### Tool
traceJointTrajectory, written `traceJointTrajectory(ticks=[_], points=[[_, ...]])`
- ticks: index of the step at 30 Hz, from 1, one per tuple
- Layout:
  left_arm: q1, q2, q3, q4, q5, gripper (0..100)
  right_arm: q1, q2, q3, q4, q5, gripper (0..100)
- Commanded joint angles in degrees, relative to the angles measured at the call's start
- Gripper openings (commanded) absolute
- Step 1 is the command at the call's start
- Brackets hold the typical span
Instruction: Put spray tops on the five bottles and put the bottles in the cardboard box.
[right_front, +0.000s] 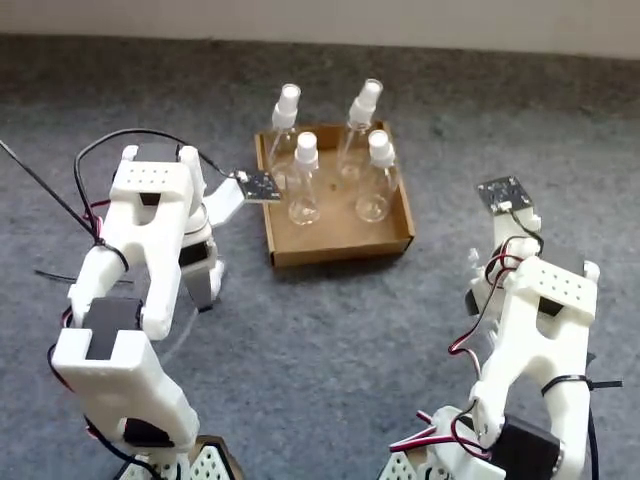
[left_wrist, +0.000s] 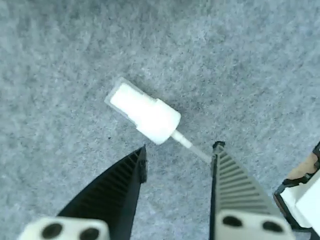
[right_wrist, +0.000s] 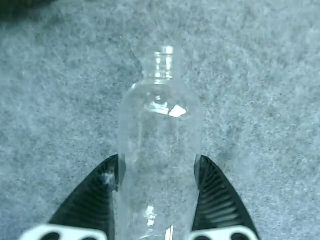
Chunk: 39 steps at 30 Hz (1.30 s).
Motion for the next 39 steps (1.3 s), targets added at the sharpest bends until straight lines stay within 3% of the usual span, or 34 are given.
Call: traceJointTrajectory(ticks=[1,4,10,19,26,35,39], points=[[0.75,-2.33,0.13,-0.26,4.31,20,0.92,-0.75,-0.22,-0.48,0.35,1.4],[0.22,-2.77,0.04,-0.62,11.52,20,1.54,-0.75,-0.22,-0.48,0.26,1.4],[-0.22,-2.15,-2.42,-9.05,38.68,20,0.92,-0.75,-0.22,-0.40,0.09,1.3],[1.54,3.56,7.69,-25.67,42.99,20,0.48,-0.75,1.63,-0.48,0.09,1.3],[1.10,5.76,7.96,-25.58,43.08,1,0.31,-0.84,1.19,-0.48,0.09,1.3],[-5.05,-9.54,7.96,-20.13,43.08,0,-5.05,-0.84,-7.16,-0.40,1.23,0.9],[-7.87,-17.98,10.77,-17.14,42.81,0,0.84,-0.04,-7.34,0.92,7.47,0.9]])
